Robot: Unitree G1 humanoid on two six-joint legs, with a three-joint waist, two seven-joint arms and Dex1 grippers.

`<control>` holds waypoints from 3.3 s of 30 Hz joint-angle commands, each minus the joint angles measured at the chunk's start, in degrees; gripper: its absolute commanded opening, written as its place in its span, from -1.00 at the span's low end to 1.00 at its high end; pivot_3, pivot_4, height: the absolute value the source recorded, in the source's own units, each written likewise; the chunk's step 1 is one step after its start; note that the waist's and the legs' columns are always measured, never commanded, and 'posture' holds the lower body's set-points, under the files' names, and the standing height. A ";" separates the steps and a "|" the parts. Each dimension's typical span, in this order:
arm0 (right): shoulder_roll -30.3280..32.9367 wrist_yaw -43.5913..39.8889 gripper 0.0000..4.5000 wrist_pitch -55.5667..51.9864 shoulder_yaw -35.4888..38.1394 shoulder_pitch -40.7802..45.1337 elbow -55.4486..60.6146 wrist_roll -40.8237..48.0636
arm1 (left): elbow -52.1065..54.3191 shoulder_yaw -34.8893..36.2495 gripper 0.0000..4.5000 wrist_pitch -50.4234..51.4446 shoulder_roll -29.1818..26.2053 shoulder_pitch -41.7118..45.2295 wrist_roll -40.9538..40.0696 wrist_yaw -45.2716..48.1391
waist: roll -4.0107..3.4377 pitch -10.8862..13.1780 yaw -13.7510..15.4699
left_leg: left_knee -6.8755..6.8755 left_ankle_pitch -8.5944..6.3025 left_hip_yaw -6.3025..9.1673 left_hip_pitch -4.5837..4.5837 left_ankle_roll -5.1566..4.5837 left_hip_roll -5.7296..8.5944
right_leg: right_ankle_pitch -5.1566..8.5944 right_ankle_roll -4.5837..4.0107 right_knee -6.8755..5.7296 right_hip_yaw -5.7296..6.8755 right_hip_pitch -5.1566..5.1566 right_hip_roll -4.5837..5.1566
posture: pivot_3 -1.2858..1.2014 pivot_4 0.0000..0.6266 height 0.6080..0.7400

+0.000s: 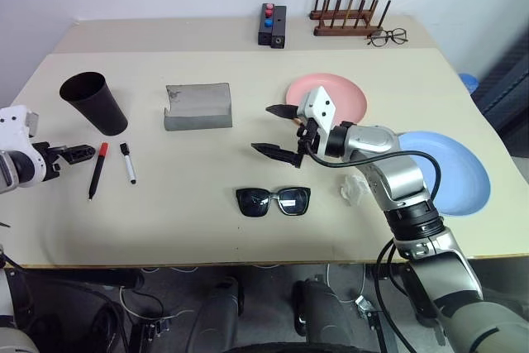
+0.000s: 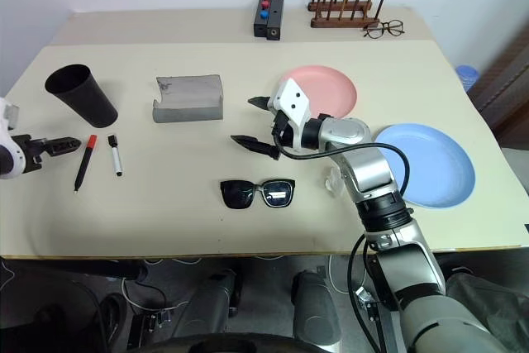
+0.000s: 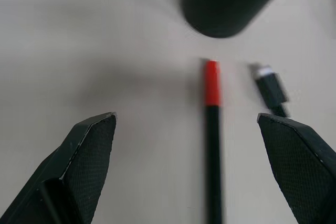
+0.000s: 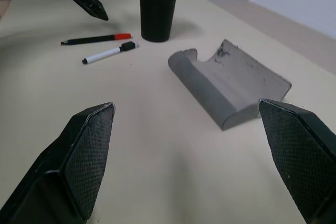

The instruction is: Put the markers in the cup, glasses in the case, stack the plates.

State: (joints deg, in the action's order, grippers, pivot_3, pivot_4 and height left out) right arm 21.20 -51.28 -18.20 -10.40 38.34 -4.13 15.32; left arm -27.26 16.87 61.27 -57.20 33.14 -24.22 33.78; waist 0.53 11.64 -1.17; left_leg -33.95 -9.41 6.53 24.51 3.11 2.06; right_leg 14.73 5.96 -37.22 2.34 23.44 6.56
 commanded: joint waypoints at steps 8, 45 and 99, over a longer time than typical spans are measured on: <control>1.20 1.48 1.00 -0.62 1.85 -1.07 4.48 0.22 | 1.28 -3.30 0.75 3.01 1.12 0.38 2.04 0.17 | 0.01 0.00 -0.07 | 0.02 0.01 0.01 0.00 0.01 0.00 | 0.00 0.00 -0.01 -0.01 0.01 0.00 | 0.03 -0.52 1.00; 1.44 1.29 1.00 0.52 0.97 -2.35 4.97 -0.06 | 19.45 -2.74 0.87 17.21 -10.90 -17.62 -2.55 9.04 | 0.01 0.02 -1.21 | 0.18 0.01 -0.01 -0.02 0.04 0.00 | 0.10 -0.17 0.04 -0.08 0.10 0.09 | 0.03 -0.52 1.00; 0.89 3.62 1.00 -1.40 1.17 -4.18 7.57 -0.20 | -13.77 -37.52 -0.98 5.99 -8.52 15.44 18.44 38.51 | 0.06 0.03 -1.36 | 0.08 0.04 -0.08 -0.02 0.00 0.00 | 0.04 0.07 -0.14 -0.09 0.06 0.01 | 0.03 -0.52 1.00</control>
State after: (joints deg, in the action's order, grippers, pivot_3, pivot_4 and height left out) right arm 21.90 -47.62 -20.12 -10.27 33.44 1.91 14.74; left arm -42.19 -21.66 66.69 -64.18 48.62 -6.25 71.64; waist 0.60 11.67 -2.52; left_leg -33.87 -9.37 6.45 24.48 3.11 2.07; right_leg 14.77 6.04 -37.36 2.26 23.50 6.57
